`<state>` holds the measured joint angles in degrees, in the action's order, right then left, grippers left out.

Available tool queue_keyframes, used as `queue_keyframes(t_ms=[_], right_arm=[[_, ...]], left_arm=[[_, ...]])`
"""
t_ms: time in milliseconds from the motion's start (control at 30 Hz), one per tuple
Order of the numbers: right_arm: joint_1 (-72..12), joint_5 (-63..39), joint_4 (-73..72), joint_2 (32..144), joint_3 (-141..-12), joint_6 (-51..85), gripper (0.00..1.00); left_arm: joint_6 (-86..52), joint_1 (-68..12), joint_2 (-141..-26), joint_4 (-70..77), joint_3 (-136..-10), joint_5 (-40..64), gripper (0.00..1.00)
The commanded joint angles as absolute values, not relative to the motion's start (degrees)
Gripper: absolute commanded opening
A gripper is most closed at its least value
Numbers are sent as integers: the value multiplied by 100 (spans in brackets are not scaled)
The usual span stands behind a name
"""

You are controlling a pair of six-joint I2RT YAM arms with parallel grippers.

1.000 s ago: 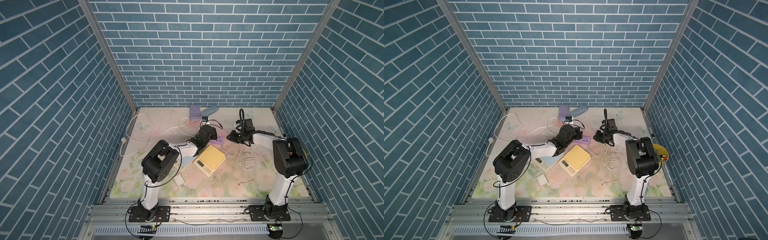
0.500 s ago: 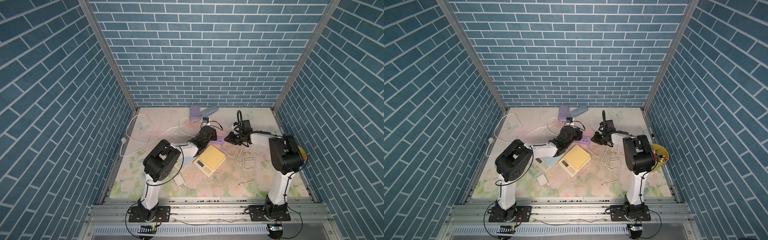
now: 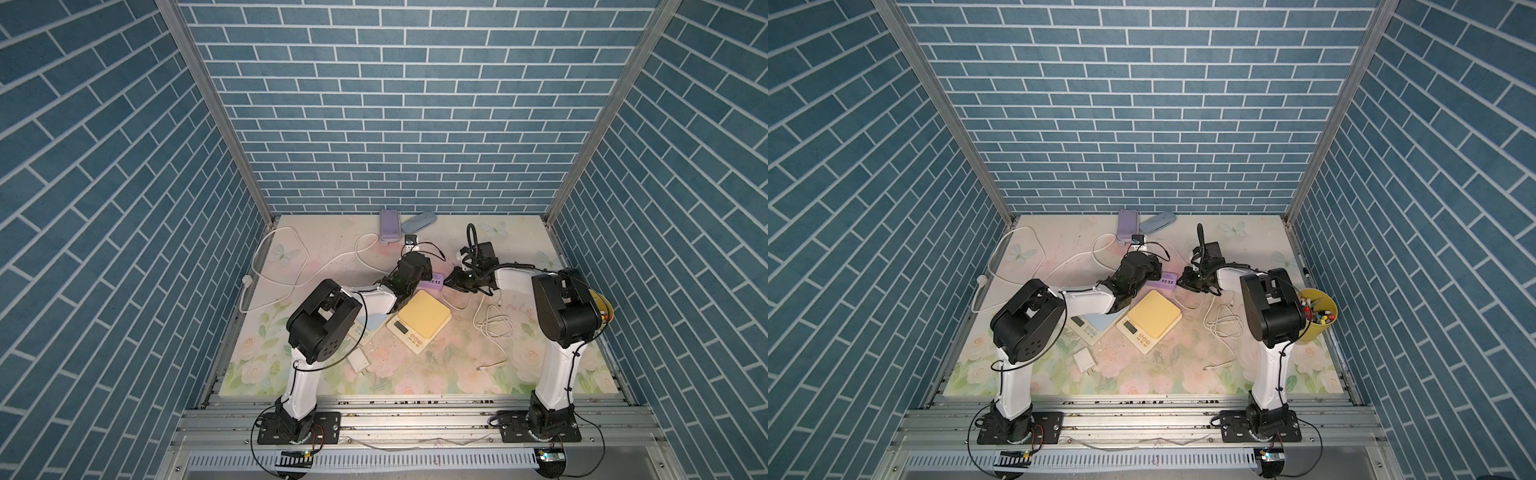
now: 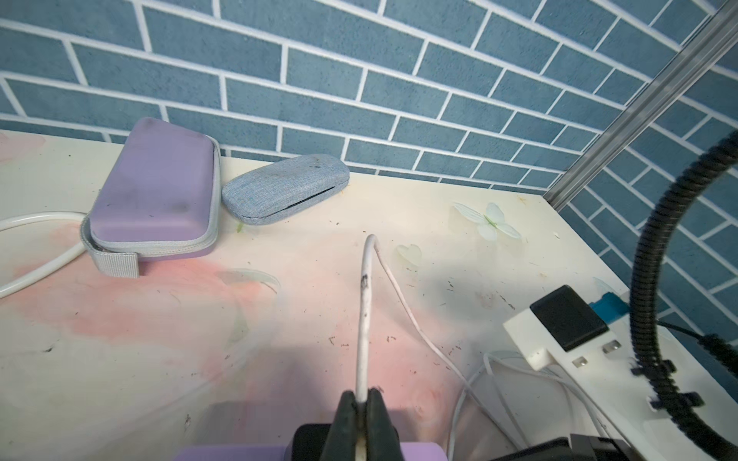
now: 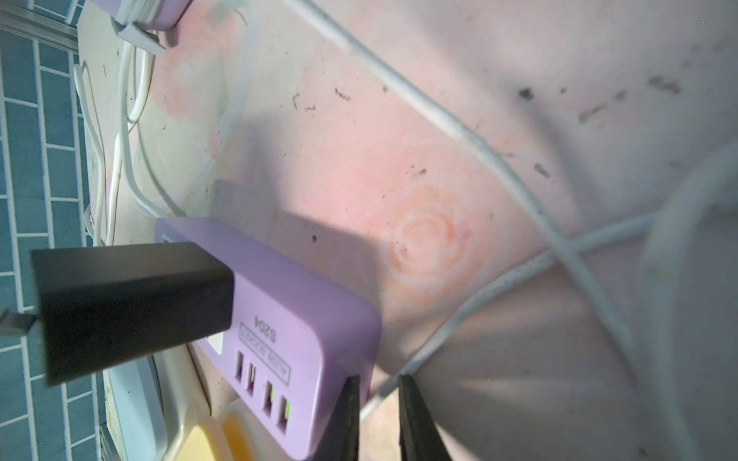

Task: Charge the electronic scale
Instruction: Insert the charging cable into the plug.

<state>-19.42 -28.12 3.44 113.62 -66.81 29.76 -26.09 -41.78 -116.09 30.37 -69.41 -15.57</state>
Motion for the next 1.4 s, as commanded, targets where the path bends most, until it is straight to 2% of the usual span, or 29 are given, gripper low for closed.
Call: queue_keyframes(t_ms=[0, 900, 1367], right_arm=[[-2045, -2979, 176, 11454, -6620, 3129, 20], [-2101, -2875, -79, 11109, -6331, 3473, 19], [-2080, -2874, -152, 11074, -6320, 3864, 18]], left_arm=[[-2542, -4206, -11771, 2943, -6889, -1668, 0], [-2170, -4212, -11578, 3049, -6347, -1948, 0], [-1824, -4582, -11517, 2274, -6450, -2964, 0]])
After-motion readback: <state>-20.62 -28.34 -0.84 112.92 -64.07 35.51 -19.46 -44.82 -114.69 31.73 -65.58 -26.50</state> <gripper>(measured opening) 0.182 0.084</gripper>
